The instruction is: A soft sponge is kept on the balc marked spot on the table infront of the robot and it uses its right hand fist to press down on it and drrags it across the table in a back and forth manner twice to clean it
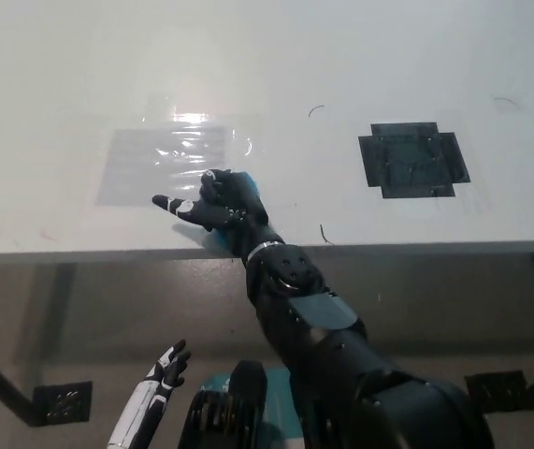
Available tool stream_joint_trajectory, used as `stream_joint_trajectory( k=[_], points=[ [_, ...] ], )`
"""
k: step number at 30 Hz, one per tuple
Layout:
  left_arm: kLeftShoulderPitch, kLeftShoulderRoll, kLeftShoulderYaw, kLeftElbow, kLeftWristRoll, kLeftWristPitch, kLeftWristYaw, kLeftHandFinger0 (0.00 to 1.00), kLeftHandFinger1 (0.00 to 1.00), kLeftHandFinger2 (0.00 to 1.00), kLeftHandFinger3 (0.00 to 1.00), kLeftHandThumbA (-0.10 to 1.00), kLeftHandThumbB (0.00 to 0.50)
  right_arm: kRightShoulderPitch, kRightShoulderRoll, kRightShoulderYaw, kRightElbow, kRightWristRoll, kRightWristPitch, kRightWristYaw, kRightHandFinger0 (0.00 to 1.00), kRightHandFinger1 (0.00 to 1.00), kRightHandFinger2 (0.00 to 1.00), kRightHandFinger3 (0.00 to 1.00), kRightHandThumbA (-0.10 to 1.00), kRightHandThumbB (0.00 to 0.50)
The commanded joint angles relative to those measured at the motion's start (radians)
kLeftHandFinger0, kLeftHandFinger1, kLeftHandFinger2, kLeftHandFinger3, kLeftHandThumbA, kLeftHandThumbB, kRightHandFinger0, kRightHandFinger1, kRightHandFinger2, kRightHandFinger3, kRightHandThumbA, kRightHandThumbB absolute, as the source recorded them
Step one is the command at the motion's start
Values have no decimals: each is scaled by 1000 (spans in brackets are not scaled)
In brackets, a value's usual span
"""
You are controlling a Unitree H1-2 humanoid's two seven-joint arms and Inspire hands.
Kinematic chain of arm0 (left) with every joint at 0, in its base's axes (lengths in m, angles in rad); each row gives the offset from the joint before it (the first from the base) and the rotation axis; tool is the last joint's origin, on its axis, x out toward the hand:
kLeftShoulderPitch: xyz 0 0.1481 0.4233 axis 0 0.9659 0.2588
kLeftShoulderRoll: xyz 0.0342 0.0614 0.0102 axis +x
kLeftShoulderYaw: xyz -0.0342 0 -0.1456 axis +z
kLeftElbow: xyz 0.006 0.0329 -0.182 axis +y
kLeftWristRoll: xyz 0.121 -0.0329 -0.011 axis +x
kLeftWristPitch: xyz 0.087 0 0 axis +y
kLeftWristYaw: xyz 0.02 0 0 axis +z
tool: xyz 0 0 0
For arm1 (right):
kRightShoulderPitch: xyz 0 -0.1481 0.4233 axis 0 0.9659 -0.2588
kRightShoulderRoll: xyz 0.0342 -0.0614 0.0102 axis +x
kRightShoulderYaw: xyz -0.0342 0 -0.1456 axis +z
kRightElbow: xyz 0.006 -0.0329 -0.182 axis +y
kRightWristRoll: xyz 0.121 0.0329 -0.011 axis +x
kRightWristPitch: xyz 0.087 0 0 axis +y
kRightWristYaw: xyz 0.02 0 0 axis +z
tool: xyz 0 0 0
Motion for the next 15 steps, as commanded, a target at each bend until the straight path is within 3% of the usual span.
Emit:
stream_joint_trajectory(
  k=[1, 5, 15],
  points=[
    [-7, 9, 2, -29, -2, -31, -4, 1000, 1000, 992, 1000, 1000, 2, -6, -27, 10, 11, -11, 28, 26, 0, 0, 65, 8, 1000, 125],
    [-5, 10, -1, -25, 5, -38, -2, 1000, 1000, 990, 1000, 1000, 0, 3, -78, -2, 18, -5, 42, -2, 0, 0, 1, 0, 1000, 156],
    [-4, 9, 2, -24, 2, -34, -1, 1000, 1000, 969, 1000, 1000, 0, 45, -335, -74, 39, 41, 53, 1, 0, 0, 0, 7, 1000, 141]
  ],
)
